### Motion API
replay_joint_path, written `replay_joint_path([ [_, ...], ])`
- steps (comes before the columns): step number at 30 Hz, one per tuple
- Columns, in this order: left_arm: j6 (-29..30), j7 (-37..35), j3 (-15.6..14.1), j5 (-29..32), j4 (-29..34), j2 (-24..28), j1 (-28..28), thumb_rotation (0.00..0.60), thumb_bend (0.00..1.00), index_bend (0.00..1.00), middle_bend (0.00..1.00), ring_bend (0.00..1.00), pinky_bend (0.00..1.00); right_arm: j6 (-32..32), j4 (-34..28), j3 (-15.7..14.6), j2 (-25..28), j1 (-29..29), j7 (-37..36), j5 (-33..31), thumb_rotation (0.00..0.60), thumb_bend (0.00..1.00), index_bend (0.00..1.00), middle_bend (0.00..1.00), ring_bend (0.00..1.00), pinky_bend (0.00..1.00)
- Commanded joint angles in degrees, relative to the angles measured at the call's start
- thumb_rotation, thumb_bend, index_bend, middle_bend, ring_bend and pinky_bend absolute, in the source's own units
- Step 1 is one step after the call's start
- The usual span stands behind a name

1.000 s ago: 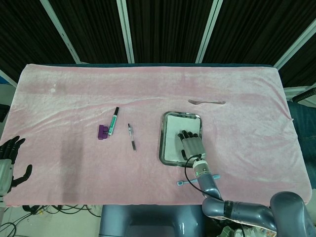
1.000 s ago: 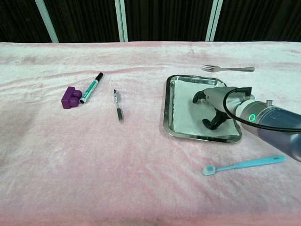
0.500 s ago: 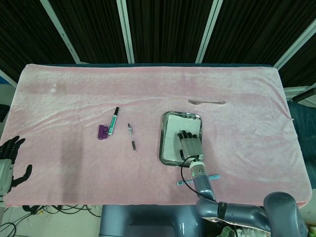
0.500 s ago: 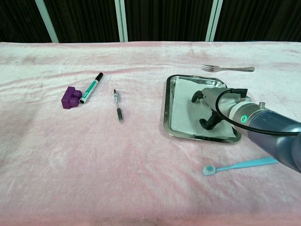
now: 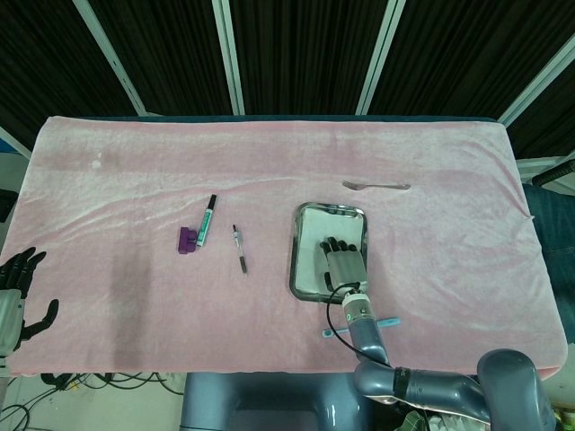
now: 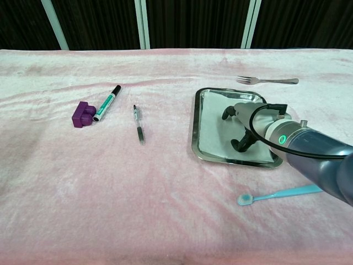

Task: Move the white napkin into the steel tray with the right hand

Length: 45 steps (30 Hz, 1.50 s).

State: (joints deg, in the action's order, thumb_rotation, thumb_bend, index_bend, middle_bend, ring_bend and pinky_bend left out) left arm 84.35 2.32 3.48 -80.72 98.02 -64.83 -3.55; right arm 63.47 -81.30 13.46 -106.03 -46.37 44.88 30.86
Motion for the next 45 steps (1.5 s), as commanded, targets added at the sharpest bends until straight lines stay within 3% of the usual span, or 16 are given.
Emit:
replay_joint_path([
  [1,-0.07,-0.04,0.02,0.07,0.03,0.03,-0.02,0.600,0.41,0.11,0.03,0.00,0.10,0.14,0.12,0.09,-0.13,-0.09,-0.13,0.43,0.600,0.41,0.21,0.13,0.16,0.21],
  [45,0.08,0.41,0.17,0.09,-0.01,-0.09,-0.13,0.600,0.41,0.11,0.03,0.00,0.10,1.32,-0.84,1.44,1.03,0.64,-3.05,4.55,0.600,0.41,0.21,0.13,0.15,0.21],
])
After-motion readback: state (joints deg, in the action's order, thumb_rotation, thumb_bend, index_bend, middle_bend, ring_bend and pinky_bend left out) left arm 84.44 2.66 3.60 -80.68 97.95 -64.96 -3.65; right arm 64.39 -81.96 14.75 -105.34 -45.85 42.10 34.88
